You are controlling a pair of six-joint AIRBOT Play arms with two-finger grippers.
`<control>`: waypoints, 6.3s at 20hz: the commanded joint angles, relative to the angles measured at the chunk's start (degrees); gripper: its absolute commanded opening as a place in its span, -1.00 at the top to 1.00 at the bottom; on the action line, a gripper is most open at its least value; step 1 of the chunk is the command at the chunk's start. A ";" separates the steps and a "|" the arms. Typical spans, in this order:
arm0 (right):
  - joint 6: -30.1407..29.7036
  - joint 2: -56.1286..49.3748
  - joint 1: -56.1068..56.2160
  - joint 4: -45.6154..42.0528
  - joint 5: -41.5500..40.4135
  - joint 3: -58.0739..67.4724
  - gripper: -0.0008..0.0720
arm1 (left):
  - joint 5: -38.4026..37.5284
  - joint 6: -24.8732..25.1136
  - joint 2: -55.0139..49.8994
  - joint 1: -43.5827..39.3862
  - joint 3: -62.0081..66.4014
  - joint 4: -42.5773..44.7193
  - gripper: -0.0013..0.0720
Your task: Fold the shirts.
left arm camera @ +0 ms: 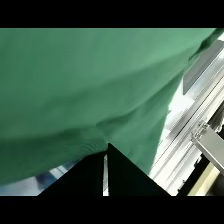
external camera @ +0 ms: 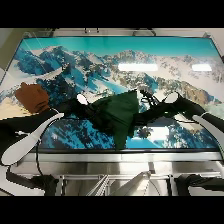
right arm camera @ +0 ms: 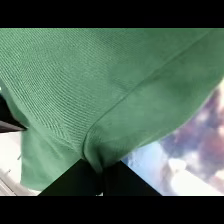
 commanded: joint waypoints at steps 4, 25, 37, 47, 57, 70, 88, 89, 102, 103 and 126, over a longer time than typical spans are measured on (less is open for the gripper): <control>-0.76 10.73 -7.06 1.88 13.86 8.00 0.91 | -6.54 -0.46 10.36 9.68 9.81 0.31 0.94; 0.74 24.68 -15.41 18.82 16.04 23.10 0.91 | -13.57 -5.03 26.91 28.89 22.03 0.28 0.92; 2.91 4.74 -4.50 -4.92 15.04 19.71 -0.41 | -13.51 -0.79 13.31 19.10 6.38 0.26 -0.99; 3.08 -0.07 -16.06 -12.72 11.28 13.20 -0.41 | -8.70 -0.57 10.34 15.52 -10.05 1.31 -0.94; -5.46 -13.73 -9.09 4.15 11.50 12.85 -0.06 | 0.55 -0.48 10.32 7.56 -9.68 1.84 0.76; -7.69 13.94 -32.17 19.80 14.45 27.85 0.91 | -13.53 -4.37 34.27 25.77 17.70 1.31 0.93; -21.77 40.15 -42.53 29.86 -10.14 31.63 0.91 | -19.15 -4.42 42.66 50.21 38.29 -10.99 0.90; -22.73 36.92 -39.87 29.42 -10.16 31.63 0.91 | -19.32 -3.93 40.44 49.53 35.93 -11.02 0.90; -17.42 -10.78 -26.32 21.64 -3.74 31.65 -0.09 | -11.65 4.42 3.34 45.00 9.01 0.31 -0.55; -17.40 -10.29 -28.20 21.66 -0.22 31.65 0.02 | -14.49 3.78 1.95 46.95 11.76 -0.22 -0.98; -14.84 -5.62 -38.56 18.03 33.03 18.51 0.03 | -19.39 -0.81 -11.37 40.72 21.00 16.79 -0.61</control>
